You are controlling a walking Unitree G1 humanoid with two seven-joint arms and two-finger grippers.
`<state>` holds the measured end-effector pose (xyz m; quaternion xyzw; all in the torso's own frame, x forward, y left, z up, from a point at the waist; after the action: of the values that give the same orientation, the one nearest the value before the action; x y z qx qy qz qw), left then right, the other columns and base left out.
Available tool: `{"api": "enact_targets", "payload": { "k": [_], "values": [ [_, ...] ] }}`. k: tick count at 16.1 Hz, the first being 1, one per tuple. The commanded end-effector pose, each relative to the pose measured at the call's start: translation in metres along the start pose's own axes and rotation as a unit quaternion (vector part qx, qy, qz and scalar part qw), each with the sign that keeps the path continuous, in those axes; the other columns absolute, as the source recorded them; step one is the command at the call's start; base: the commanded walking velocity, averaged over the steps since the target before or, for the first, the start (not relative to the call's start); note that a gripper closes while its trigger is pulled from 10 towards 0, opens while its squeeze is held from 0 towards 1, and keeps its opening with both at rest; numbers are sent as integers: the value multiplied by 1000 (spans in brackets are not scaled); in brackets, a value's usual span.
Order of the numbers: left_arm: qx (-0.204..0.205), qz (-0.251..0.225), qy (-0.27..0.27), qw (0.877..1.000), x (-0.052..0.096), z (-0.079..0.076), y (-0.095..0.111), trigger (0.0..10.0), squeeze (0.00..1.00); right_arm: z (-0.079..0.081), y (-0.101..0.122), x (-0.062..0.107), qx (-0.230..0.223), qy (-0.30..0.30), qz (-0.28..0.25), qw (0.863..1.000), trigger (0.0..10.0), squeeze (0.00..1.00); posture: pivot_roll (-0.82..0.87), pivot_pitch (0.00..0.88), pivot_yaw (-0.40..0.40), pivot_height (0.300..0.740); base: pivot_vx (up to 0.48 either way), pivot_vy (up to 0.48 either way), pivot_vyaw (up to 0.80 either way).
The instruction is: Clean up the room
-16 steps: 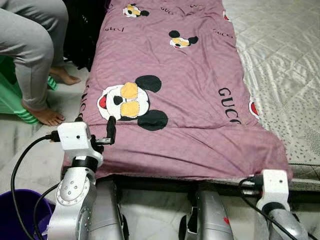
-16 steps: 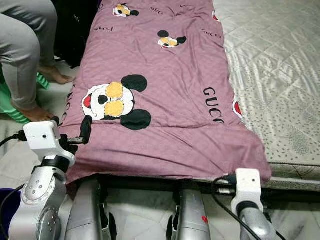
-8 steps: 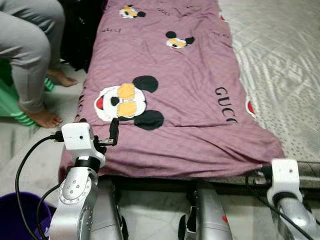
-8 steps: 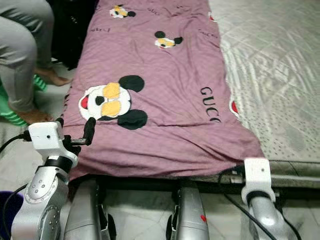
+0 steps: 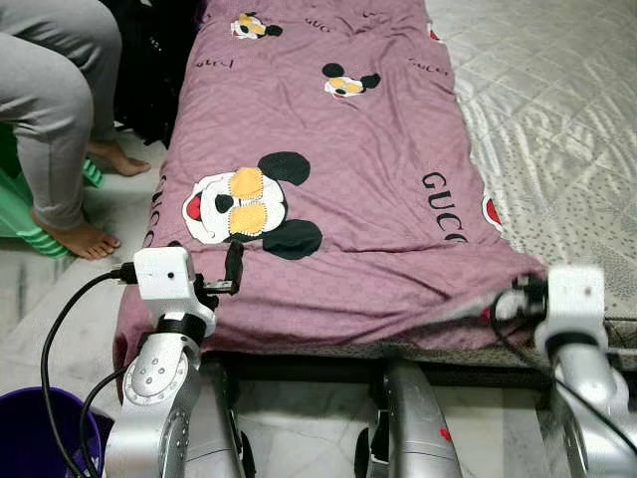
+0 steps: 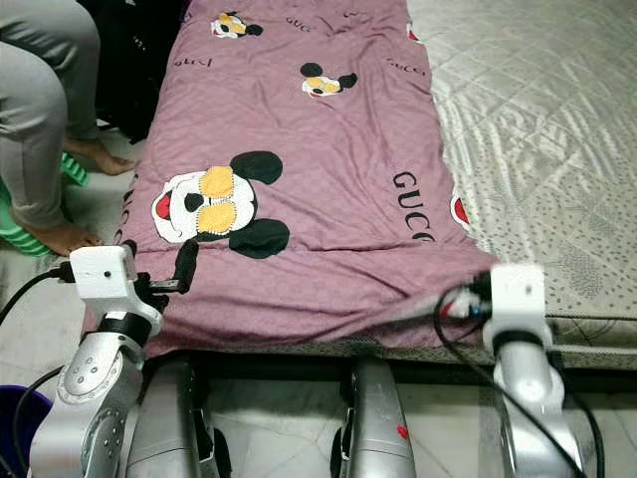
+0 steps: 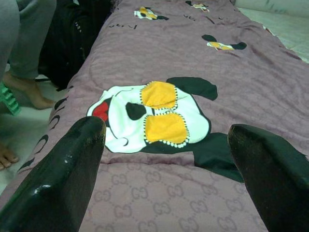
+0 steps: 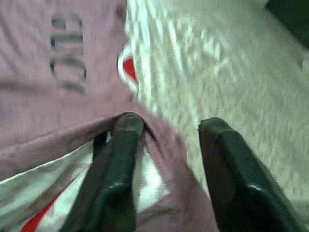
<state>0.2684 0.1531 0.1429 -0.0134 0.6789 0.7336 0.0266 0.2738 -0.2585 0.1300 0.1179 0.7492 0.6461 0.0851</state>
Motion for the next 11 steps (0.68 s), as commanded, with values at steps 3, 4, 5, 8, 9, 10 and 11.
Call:
{"api": "enact_targets", "payload": {
  "k": [3, 4, 5, 8, 9, 10, 11],
  "values": [
    [-3, 5, 4, 1000, 1, 2, -2, 10000, 0, -5, -2, -1, -8, -11, 2, 1000, 10000, 1000, -21, 176, -29, 555, 0, 0, 0],
    [-3, 4, 4, 1000, 1, 2, -2, 10000, 0, -3, -4, 0, -19, -1, 3, 1000, 10000, 1000, -22, 177, -28, 555, 0, 0, 0],
    [-3, 5, 5, 1000, 1, 2, -2, 10000, 0, 9, 2, 1, -57, 28, -12, 998, 10000, 1000, -25, 179, -27, 555, 0, 0, 0],
    [-3, 5, 3, 1000, 1, 1, -2, 10000, 0, 23, 17, 0, -79, 65, -47, 994, 10000, 1000, -28, 177, -22, 555, 0, 0, 0],
    [-3, 5, 3, 1000, 0, 1, -2, 10000, 0, 23, 20, -1, -73, 65, -53, 994, 10000, 1000, -27, 176, -21, 555, 0, 0, 0],
    [-4, 4, 3, 1000, -1, 2, -1, 10000, 0, 24, 24, -4, -86, 71, -59, 992, 10000, 1000, -28, 177, -20, 555, 0, 0, 0],
    [-4, 3, 4, 1000, -1, 2, -1, 10000, 0, 28, 23, -5, -95, 87, -55, 990, 10000, 1000, -29, 176, -22, 555, 0, 0, 0]
  ]
}}
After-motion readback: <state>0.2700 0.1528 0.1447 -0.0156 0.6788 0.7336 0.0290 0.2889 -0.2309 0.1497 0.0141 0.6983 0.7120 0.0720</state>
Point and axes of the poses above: a point about 5 cm out from each wrist's last joint towards the gripper, its own x axis pointing back from the gripper into the wrist, its own y axis along the axis of the wrist's last joint, z = x × y, the point moved 1 cm from there along -x, pointing out of the wrist towards the gripper, and after that the axes turned 11 degrees about -x, right-handed, at the moved point
